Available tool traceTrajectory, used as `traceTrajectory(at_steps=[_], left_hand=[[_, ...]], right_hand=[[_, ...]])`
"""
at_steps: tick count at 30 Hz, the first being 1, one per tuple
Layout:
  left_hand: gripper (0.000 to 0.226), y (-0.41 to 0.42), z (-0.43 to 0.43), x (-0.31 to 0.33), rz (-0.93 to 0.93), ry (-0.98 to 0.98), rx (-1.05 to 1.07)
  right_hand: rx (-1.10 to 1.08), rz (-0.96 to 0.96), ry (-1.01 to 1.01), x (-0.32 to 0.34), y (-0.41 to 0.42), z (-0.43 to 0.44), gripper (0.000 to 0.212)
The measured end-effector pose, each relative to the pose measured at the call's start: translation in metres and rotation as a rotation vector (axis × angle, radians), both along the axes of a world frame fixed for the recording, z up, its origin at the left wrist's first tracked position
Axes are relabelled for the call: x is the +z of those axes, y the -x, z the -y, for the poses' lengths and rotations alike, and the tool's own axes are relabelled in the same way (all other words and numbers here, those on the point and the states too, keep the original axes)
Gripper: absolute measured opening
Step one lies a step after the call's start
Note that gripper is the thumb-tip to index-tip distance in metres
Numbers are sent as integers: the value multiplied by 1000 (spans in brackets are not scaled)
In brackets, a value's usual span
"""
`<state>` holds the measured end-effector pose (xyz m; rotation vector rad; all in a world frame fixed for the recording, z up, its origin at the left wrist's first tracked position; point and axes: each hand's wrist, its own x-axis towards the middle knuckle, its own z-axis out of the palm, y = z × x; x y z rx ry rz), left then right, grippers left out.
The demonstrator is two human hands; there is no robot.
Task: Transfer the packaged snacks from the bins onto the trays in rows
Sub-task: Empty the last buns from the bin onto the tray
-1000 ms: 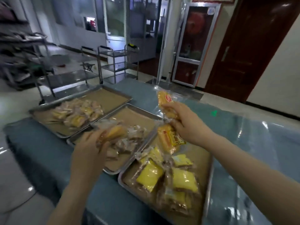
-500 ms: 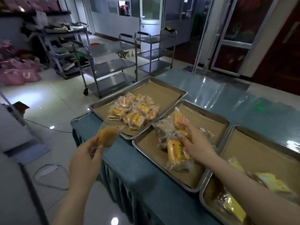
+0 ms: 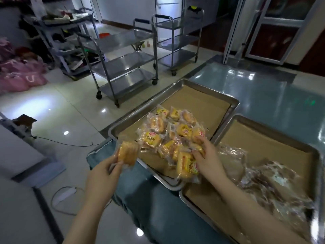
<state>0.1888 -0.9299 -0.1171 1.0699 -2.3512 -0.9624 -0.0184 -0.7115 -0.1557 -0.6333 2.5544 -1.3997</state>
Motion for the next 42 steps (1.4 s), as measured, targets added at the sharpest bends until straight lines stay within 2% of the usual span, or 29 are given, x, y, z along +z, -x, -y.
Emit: traceTrajectory(at_steps=[3, 5, 8, 9, 11, 13, 15, 17, 22, 28, 35, 39, 42], left_hand=[[15, 39, 23, -14, -15, -49, -60], [6, 69, 40, -22, -18, -77, -142], [9, 109, 62, -30, -3, -164, -297], [21, 119, 67, -31, -7, -187, -336], [49, 139, 78, -34, -45, -202, -420], [65, 158, 88, -42, -53, -61, -550], [80, 172, 91, -52, 47, 153, -698], [96, 178, 89, -64, 155, 286, -814], [121, 190, 95, -89, 357, 295, -998], [124, 217, 105, -93, 402, 322, -1028], [119, 232, 117, -82, 391, 305, -1020], [107, 216, 106, -70, 249, 210, -945], [91, 206, 85, -63, 179, 310, -878]], right_hand=[[-61, 1, 30, -5, 3, 44, 50], [-62, 68, 21, -8, 5, 68, 65], [-48, 85, 2, -10, 4, 89, 72], [-46, 38, -67, -11, 2, 90, 72], [-57, -126, -343, -18, -3, 92, 75], [-114, -162, -540, -27, -8, 98, 80], [-156, -78, -600, -34, -12, 105, 86], [-161, -17, -649, -42, -16, 111, 89], [-212, 57, -762, -54, -11, 122, 99], [-268, 132, -835, -61, 14, 137, 109], [-214, 172, -715, -58, 35, 139, 100], [-223, 206, -290, -41, 28, 110, 70], [-371, 24, -150, -28, 17, 73, 49]])
